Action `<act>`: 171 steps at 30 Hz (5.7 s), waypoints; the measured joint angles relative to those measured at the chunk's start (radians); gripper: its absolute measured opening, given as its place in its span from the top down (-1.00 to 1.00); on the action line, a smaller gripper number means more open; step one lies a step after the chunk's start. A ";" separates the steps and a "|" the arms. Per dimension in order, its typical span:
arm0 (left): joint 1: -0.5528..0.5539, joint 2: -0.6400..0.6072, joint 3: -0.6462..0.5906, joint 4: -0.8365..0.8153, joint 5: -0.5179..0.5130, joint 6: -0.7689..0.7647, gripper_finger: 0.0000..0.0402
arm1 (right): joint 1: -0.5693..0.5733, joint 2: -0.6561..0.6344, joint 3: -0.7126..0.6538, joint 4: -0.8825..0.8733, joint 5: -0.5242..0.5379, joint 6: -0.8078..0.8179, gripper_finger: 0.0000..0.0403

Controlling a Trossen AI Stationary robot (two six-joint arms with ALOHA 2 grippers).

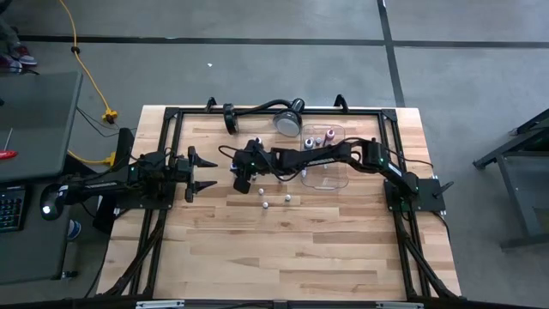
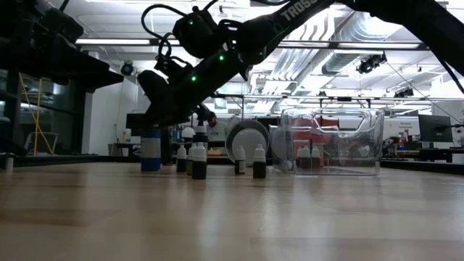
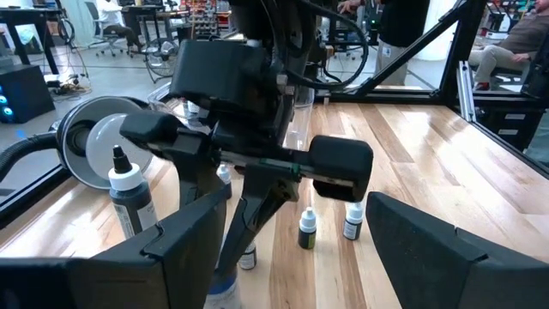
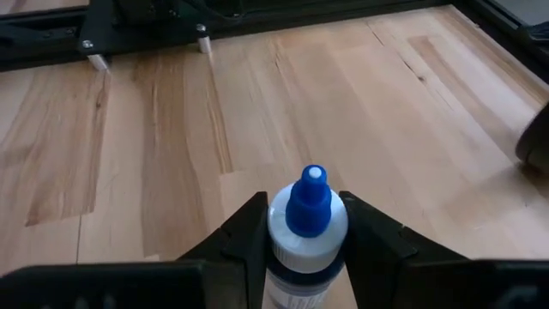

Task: Pick & Place food coloring
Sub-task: Put the big blue food coloring bottle into the transparent bin

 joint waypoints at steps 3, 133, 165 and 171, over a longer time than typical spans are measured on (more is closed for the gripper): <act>0.000 0.000 0.000 0.000 0.000 0.000 -0.38 | 0.000 -0.013 0.001 -0.009 0.029 0.000 0.45; 0.000 0.000 0.000 0.003 0.000 0.000 -0.38 | 0.057 -1.003 -0.844 -0.718 0.754 0.856 0.45; 0.000 0.000 0.000 0.003 0.000 0.000 -0.38 | -0.037 -0.867 -1.024 -0.415 0.784 0.889 0.45; 0.000 0.000 0.000 0.003 0.000 0.000 -0.38 | -0.050 -0.841 -1.024 -0.394 0.790 0.908 0.45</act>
